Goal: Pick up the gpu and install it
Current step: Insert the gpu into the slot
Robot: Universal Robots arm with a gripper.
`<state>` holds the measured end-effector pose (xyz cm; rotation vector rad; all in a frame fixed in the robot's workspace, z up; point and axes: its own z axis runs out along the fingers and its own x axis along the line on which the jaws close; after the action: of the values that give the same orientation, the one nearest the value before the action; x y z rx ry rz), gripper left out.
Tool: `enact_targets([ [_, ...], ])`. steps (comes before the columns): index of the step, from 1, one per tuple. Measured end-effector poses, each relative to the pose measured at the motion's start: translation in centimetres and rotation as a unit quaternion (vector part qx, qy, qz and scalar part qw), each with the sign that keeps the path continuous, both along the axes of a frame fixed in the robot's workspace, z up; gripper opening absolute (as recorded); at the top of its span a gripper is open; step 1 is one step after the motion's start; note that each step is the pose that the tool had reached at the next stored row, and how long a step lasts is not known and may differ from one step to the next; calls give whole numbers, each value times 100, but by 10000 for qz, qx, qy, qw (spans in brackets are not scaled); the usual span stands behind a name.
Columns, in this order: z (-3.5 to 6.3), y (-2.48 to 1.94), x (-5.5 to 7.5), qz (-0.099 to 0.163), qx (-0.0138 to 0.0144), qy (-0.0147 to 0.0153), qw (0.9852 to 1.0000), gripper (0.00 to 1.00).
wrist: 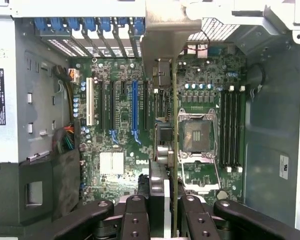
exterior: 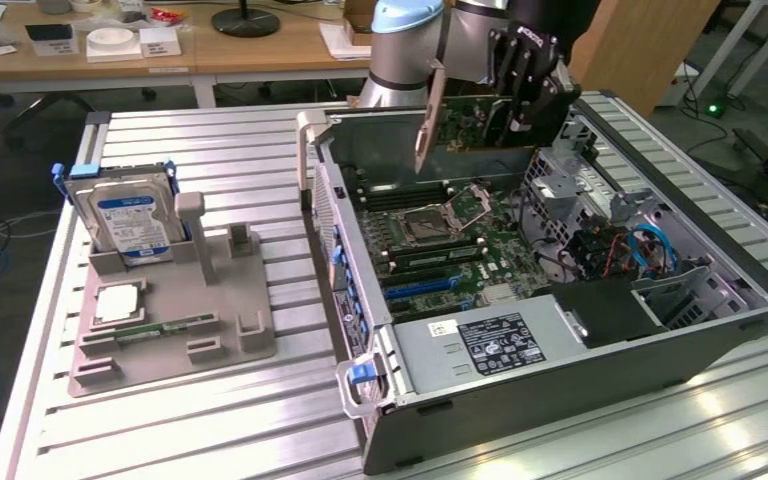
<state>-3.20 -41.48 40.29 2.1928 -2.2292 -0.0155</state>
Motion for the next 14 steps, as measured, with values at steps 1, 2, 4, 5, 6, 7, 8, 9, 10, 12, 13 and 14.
enact_targets([
  [1, -5, -1, -1, 2, -1, 0, 10000, 28],
  [2, -9, -5, -3, 5, -1, 0, 10000, 28],
  [4, -20, -10, -8, 15, 1, 0, 10000, 28],
  [5, -24, -10, -9, 21, 1, 0, 10000, 28],
  [6, -28, -11, -11, 25, 0, 0, 10000, 28],
  [7, -32, -13, -12, 31, 1, -1, 10000, 28],
  [8, -37, -13, -12, 36, 1, -1, 10000, 28],
  [9, -41, -13, -12, 41, 1, -1, 10000, 28],
  [10, -44, -15, -14, 45, 0, -1, 10000, 28],
  [12, -49, -16, -16, 50, 1, -2, 10000, 28],
  [13, -50, -18, -18, 49, 1, -2, 10000, 28],
  [14, -52, -19, -18, 50, 2, -3, 10000, 28],
])
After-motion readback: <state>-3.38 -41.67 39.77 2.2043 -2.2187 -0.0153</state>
